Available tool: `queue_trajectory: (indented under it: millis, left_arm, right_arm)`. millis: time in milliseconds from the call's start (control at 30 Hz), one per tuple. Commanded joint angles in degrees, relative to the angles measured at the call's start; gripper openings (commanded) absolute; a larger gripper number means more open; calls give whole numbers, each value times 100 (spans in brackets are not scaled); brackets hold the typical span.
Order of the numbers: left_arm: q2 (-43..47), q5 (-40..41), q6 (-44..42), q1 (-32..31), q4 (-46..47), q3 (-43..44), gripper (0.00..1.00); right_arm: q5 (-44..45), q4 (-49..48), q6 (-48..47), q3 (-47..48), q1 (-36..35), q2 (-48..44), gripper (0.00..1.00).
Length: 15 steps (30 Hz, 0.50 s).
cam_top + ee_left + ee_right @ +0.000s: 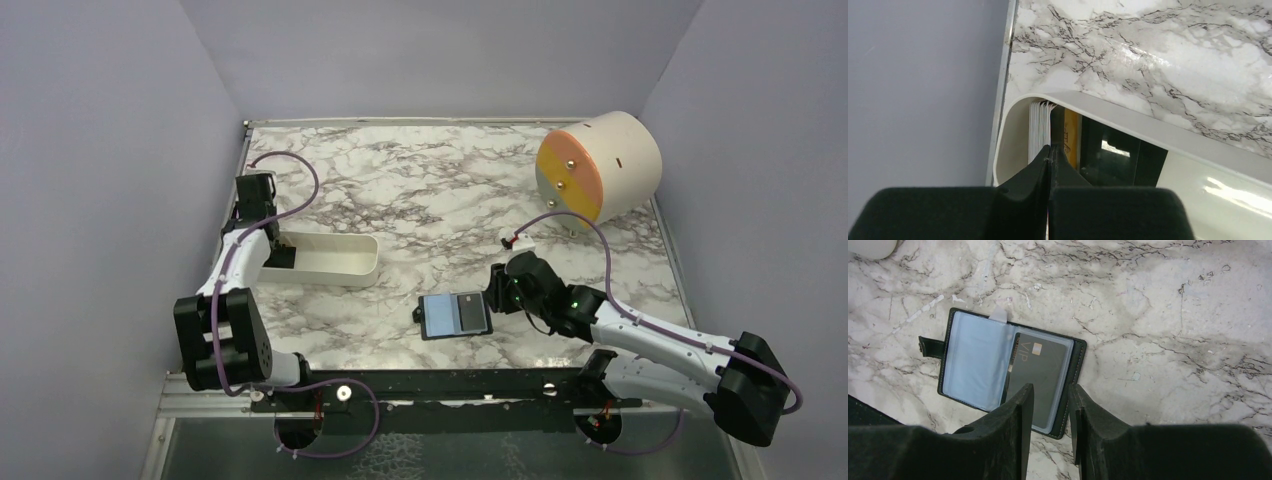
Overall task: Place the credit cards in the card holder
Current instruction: Pick up the credit card from the storage box.
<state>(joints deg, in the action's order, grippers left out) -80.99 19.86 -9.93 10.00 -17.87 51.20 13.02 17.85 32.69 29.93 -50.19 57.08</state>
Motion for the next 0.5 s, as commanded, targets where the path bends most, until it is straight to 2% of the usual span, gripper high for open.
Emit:
queue_trajectory:
  millis: [0,100,333,467]
  left_arm:
    - [535,-258,508,16,-267,216,0]
    - [792,-608,933,15,-482,251,0]
    - [1501,-882,1577,15,-757,325,0]
    - [1851,-1721,1969,14,-829,375,0]
  right_arm:
    - [-26,-185,-52,34,-25,-23,32]
    - [-78,-210,-30,77,-30,-24,32]
    - [-218,-159,28,283,-31,-41,32]
    - [-309,-113,70,400,-28,-165,32]
